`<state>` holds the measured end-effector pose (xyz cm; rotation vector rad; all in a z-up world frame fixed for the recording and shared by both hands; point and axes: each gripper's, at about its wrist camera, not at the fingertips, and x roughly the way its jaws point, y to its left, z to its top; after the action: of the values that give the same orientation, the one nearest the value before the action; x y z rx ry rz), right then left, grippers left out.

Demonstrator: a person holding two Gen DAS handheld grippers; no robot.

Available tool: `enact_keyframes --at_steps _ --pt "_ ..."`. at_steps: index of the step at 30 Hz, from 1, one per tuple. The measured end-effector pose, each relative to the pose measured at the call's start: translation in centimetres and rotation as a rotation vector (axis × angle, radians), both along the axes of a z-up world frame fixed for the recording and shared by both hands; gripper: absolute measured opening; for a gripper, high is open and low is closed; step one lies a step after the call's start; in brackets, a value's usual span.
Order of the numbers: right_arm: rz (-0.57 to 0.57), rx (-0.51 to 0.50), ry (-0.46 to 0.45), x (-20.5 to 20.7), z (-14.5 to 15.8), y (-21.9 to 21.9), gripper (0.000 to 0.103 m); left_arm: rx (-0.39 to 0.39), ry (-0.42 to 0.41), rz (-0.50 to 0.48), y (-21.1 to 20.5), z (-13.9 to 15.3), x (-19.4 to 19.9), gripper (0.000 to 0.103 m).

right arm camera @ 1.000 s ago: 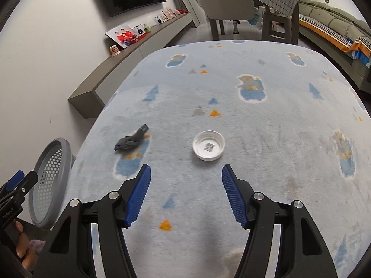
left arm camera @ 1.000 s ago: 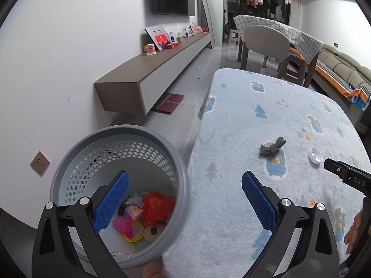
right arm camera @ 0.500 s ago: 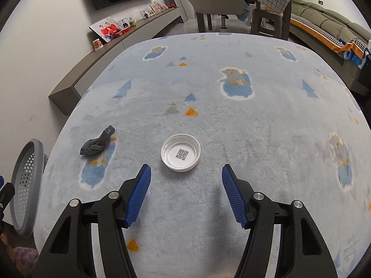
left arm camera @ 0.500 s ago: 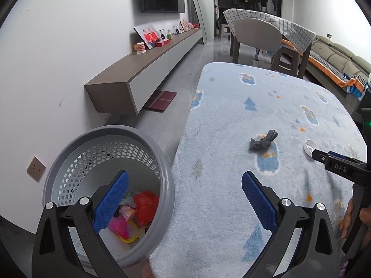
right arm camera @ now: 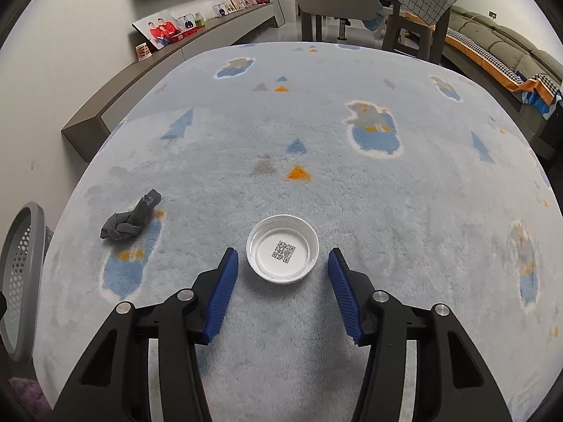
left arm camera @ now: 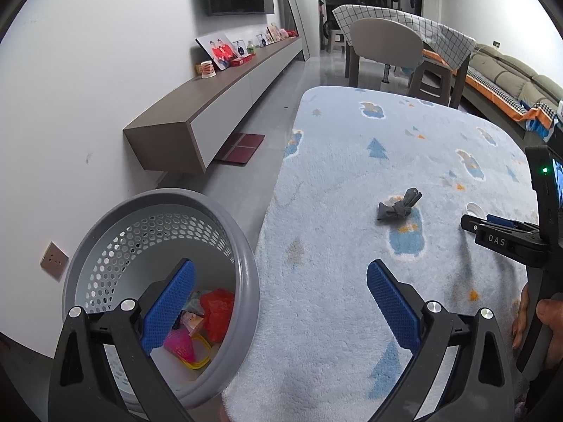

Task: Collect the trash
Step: 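Grasp the white bottle cap with the right tool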

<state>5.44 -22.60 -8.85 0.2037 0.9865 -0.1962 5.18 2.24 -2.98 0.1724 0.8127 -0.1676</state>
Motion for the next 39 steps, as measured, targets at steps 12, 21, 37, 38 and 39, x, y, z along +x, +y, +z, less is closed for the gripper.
enact_keyframes --at_steps 12,21,37,38,39 --pt "-0.008 0.041 -0.026 -1.0 0.7 -0.7 0.039 0.006 0.007 -0.03 -1.7 -0.5 0.0 0.096" --pt "-0.016 0.105 -0.061 -2.1 2.3 -1.6 0.039 -0.036 0.056 -0.057 -4.5 -1.6 1.3 0.096" --pt "-0.036 0.197 -0.096 -3.2 3.4 -4.0 0.039 -0.001 0.131 -0.134 -11.5 -4.8 6.5 0.096" --pt "-0.038 0.2 -0.097 -3.2 3.5 -4.1 0.039 0.002 0.135 -0.129 -11.7 -5.0 6.9 0.096" --pt "-0.04 0.204 -0.098 -3.2 3.5 -4.2 0.039 0.004 0.137 -0.126 -11.8 -5.1 7.1 0.096"
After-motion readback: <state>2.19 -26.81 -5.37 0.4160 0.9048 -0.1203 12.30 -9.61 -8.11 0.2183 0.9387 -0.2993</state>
